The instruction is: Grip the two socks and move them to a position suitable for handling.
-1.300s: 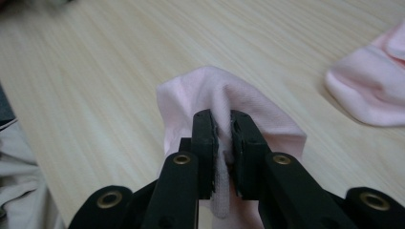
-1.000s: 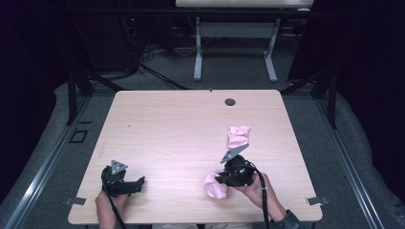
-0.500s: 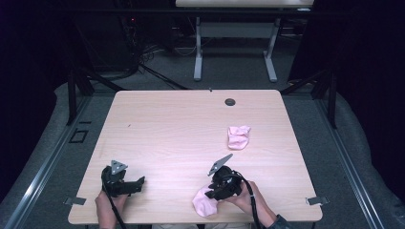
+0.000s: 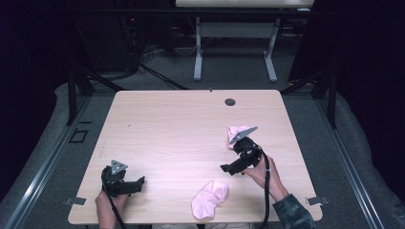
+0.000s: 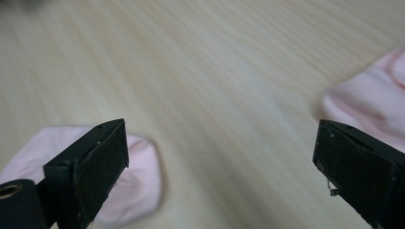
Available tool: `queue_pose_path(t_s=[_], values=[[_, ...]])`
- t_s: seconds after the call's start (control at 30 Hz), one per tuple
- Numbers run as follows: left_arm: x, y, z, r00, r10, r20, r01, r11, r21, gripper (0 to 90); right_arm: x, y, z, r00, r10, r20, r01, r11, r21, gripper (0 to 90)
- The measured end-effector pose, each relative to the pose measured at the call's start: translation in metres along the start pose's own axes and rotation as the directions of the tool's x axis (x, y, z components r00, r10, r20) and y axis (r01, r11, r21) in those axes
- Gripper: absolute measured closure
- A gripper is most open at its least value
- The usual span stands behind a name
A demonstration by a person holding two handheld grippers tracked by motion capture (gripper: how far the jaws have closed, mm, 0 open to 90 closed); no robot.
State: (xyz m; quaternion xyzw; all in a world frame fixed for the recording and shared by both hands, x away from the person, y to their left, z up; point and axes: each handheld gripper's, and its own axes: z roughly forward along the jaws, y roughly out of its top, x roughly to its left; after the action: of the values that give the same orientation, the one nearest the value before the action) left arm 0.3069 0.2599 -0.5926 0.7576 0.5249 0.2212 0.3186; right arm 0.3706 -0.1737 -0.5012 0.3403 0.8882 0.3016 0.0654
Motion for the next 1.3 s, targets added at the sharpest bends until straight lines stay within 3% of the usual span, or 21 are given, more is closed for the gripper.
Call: queue_pose_path(t_s=[0.23,0.33,0.5,0.67,0.7,0.73,0.83,0.9,0.93,0.97,1.13,1.17,1.2,1.23,1.3], values=[[0.0,0.0,0.0,1.0,0.001,0.001,-0.001,1.0,0.0,1.8,-0.041,0.01,0.004,0.998,0.049,0.04,-0.049,0.999,0.006,0.0],[0.0,0.0,0.0,1.0,0.002,0.001,-0.002,1.0,0.001,1.9,-0.062,0.015,0.012,0.9944,0.085,0.062,-0.088,0.996,0.033,0.0],[0.0,0.0,0.0,1.0,0.002,0.001,-0.002,1.0,0.0,2.0,-0.08,0.022,0.02,0.9909,0.109,0.079,-0.114,0.991,0.066,0.0],[0.0,0.0,0.0,1.0,0.002,0.002,-0.002,1.0,0.0,2.0,-0.099,0.034,0.031,0.9846,0.152,0.087,-0.162,0.979,0.121,0.0],[0.0,0.0,0.0,1.0,0.002,0.002,-0.002,1.0,0.0,2.0,-0.103,0.037,0.035,0.9828,0.153,0.103,-0.164,0.98,0.111,1.0],[0.0,0.0,0.0,1.0,0.002,0.002,-0.002,1.0,0.0,2.0,-0.107,0.039,0.036,0.9846,0.136,0.11,-0.152,0.977,0.148,1.1],[0.0,0.0,0.0,1.0,0.002,0.002,-0.002,1.0,0.0,2.0,-0.113,0.045,0.043,0.9818,0.151,0.116,-0.168,0.973,0.16,6.6],[0.0,0.0,0.0,1.0,0.0,0.002,0.0,1.0,-0.001,2.0,-0.115,0.047,0.05,0.9793,0.125,0.159,-0.152,0.974,0.171,12.7],[0.0,0.0,0.0,1.0,0.0,0.002,0.0,1.0,-0.001,2.0,-0.116,0.048,0.052,0.9799,0.124,0.156,-0.153,0.97,0.187,13.6],[0.0,0.0,0.0,1.0,0.001,0.002,-0.001,1.0,0.0,2.0,-0.118,0.048,0.058,0.9766,0.159,0.145,-0.185,0.965,0.184,16.2],[0.0,0.0,0.0,1.0,0.002,0.002,-0.002,1.0,0.0,2.0,-0.127,0.045,0.067,0.9722,0.181,0.149,-0.212,0.95,0.228,35.7],[0.0,0.0,0.0,1.0,0.001,0.002,-0.001,1.0,0.0,2.0,-0.128,0.043,0.07,0.9675,0.193,0.163,-0.226,0.951,0.211,40.4],[0.0,0.0,0.0,1.0,0.001,0.002,-0.001,1.0,0.0,2.0,-0.128,0.042,0.07,0.9647,0.206,0.164,-0.239,0.946,0.22,43.2],[0.0,0.0,0.0,1.0,0.001,0.002,-0.001,1.0,0.0,2.0,-0.129,0.041,0.07,0.9684,0.184,0.168,-0.219,0.951,0.218,47.0],[0.0,0.0,0.0,1.0,0.002,0.002,-0.002,1.0,0.0,2.0,-0.13,0.04,0.069,0.9658,0.187,0.18,-0.223,0.952,0.21,53.1]])
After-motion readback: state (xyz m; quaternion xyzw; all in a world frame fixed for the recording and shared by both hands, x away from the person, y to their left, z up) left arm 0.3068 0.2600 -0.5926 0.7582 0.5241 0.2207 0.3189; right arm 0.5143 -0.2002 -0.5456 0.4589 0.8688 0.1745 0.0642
